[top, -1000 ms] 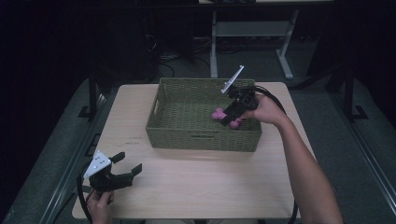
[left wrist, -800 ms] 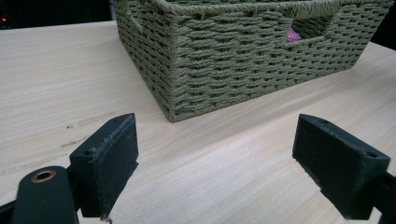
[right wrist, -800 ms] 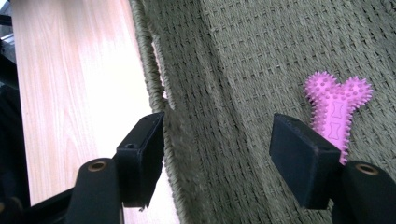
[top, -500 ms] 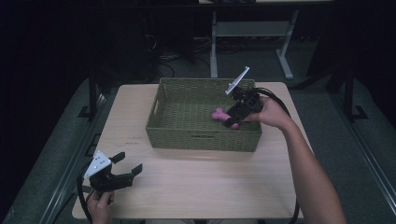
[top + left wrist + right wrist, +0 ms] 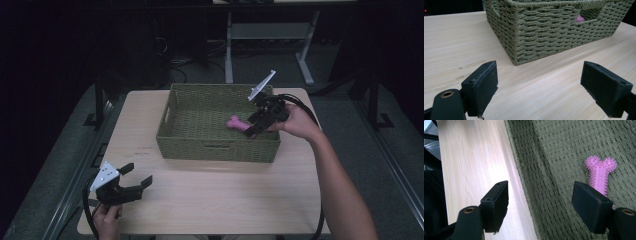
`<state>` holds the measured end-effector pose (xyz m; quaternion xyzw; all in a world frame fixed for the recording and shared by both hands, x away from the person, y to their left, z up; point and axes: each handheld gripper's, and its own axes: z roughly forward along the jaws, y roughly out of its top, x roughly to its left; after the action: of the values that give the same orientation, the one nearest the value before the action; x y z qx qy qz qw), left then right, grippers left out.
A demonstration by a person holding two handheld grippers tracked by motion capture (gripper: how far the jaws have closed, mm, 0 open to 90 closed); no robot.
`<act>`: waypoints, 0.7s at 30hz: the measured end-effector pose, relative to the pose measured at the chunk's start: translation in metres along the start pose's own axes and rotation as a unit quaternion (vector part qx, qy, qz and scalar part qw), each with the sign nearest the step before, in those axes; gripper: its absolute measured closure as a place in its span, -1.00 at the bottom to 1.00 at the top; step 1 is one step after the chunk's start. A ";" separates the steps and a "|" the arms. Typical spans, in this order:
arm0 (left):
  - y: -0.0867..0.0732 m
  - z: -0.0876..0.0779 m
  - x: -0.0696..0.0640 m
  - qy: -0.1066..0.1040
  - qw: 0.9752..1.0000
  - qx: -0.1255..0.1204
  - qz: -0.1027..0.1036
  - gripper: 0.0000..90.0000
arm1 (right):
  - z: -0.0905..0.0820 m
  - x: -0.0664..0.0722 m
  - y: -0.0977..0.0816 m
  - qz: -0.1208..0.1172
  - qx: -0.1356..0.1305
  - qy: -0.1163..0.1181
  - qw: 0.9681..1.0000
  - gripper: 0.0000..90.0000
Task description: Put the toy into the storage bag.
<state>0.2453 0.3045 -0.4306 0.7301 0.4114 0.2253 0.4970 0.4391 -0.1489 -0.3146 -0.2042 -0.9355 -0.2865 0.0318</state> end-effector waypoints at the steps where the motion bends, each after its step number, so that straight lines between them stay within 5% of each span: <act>1: 0.000 0.000 0.000 0.000 1.000 0.000 0.000 -0.69 | 0.000 0.000 0.000 0.000 0.000 0.000 1.000 -0.36; 21: 0.000 0.001 0.000 0.000 1.000 0.001 0.000 -0.69 | -0.010 0.008 -0.028 0.015 -0.013 -0.007 1.000 -0.41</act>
<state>0.2460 0.3034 -0.4311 0.7305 0.4117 0.2244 0.4964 0.4206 -0.1722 -0.3197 -0.2204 -0.9288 -0.2966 0.0270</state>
